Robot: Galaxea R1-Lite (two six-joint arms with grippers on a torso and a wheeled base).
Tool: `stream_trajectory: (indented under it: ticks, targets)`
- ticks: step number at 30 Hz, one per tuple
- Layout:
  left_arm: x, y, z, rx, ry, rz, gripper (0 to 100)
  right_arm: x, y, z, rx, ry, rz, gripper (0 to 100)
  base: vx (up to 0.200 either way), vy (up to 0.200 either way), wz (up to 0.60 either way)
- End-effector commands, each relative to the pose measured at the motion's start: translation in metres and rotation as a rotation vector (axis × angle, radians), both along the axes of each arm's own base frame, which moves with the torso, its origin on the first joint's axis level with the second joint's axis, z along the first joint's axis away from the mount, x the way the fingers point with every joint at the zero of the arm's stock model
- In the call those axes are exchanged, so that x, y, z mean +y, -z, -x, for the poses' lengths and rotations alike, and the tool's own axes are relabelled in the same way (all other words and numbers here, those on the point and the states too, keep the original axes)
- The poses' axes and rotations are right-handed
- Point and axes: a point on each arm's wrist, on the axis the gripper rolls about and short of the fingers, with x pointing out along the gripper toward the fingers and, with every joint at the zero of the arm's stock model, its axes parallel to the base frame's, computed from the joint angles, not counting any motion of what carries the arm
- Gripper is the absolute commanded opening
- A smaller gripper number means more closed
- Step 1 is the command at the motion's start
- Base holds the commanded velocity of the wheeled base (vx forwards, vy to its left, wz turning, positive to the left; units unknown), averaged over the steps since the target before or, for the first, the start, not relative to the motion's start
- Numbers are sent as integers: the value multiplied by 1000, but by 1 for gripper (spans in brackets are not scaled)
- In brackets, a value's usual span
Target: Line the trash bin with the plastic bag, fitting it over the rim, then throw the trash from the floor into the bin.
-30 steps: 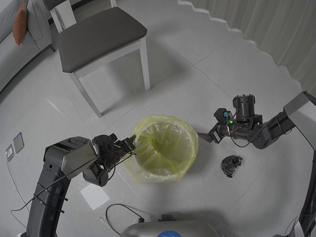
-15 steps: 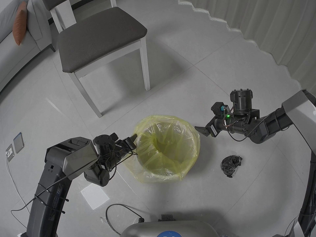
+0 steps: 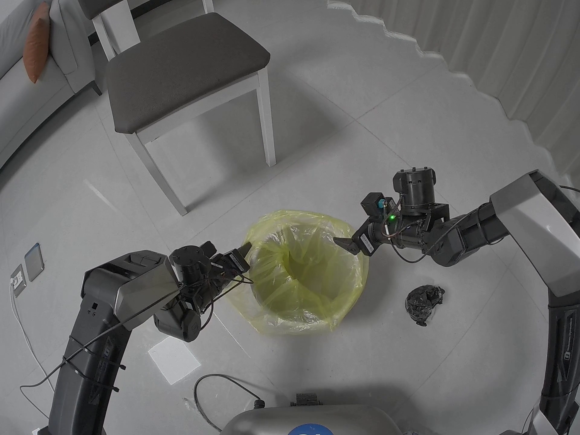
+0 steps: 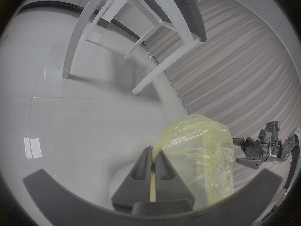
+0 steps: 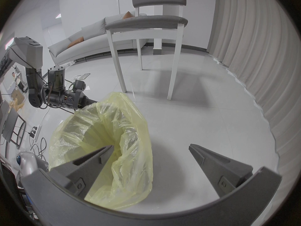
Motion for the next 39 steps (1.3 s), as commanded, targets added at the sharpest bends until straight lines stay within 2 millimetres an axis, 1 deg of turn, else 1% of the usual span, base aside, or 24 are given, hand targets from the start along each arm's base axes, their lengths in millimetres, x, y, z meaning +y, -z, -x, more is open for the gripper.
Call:
stream_trajectory:
  ticks: [1,3,4,8,11,18,23,29,34,39]
  targets:
    - [0,-1,0,-2,0,1,0,3,12,-4,14,-4,5,100,0,0,0]
    - [0,-1,1,-4,0,2,0,4,12,-6,12,-4,4,100,0,0,0]
    - [0,1,2,1,2,-1,0,4,14,-6,15,-4,5,0,0,0,0]
    - [1,2,4,-2,4,-1,0,5,18,-8,23,9,-1,0,0,0,0]
    - [2,2,4,0,2,-1,0,5,18,-9,22,13,-9,0,0,0,0]
    - [1,2,4,-3,5,0,0,-1,19,-15,19,30,-10,0,0,0,0]
    - [0,1,2,-10,8,2,0,-7,30,-21,34,46,-4,0,0,0,0]
    - [1,-3,-1,-26,4,8,0,-5,46,-28,44,48,-2,0,0,0,0]
    - [1,-9,-3,-53,4,17,0,-2,60,-30,61,44,3,0,0,0,0]
    - [1,-6,-3,-47,4,15,0,0,71,-29,78,44,4,0,0,0,0]
